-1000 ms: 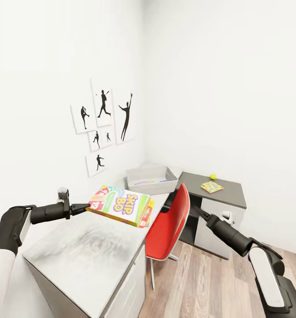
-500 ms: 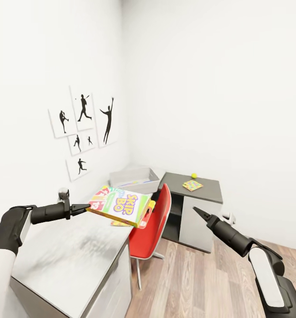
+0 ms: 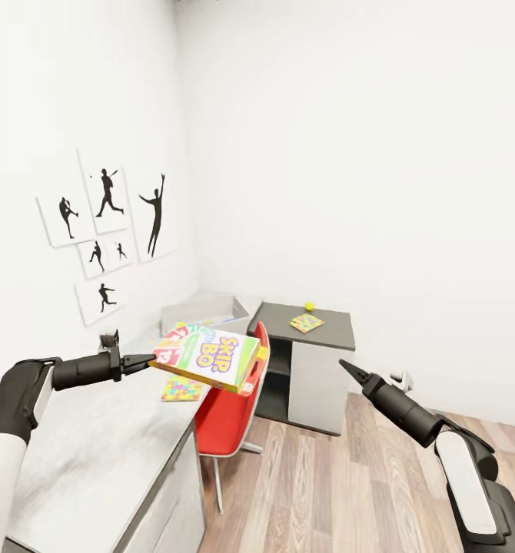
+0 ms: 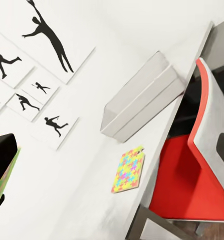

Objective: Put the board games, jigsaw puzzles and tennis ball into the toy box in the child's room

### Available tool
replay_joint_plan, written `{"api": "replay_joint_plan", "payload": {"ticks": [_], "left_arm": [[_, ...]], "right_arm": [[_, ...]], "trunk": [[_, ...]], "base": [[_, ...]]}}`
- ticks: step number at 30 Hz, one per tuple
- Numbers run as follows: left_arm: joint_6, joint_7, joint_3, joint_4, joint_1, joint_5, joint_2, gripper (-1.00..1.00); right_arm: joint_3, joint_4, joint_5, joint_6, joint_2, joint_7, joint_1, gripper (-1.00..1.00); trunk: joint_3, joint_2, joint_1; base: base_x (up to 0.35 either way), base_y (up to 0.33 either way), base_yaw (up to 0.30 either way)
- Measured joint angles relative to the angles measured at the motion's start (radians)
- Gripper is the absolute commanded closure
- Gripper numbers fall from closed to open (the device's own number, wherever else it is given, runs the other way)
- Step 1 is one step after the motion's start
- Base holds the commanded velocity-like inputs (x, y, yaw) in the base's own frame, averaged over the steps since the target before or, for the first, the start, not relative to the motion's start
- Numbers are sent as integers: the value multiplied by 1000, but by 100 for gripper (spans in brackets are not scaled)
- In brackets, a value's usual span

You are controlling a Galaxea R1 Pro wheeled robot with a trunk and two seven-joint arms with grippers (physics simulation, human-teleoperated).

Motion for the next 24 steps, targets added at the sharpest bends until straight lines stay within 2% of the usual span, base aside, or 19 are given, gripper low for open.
{"api": "replay_joint_plan", "payload": {"ticks": [7, 24], "left_arm": [[-1, 10, 0, 0, 1, -1, 0, 100], [-3, 14, 1, 0, 3, -2, 0, 100]], "right_arm": [[0, 0, 0, 0, 0, 0, 0, -100], [2, -1, 10, -3, 5, -3, 0, -100]], "trunk": [[8, 0, 0], [18, 0, 0]], "base": [[82, -289, -106], [197, -244, 85]]}}
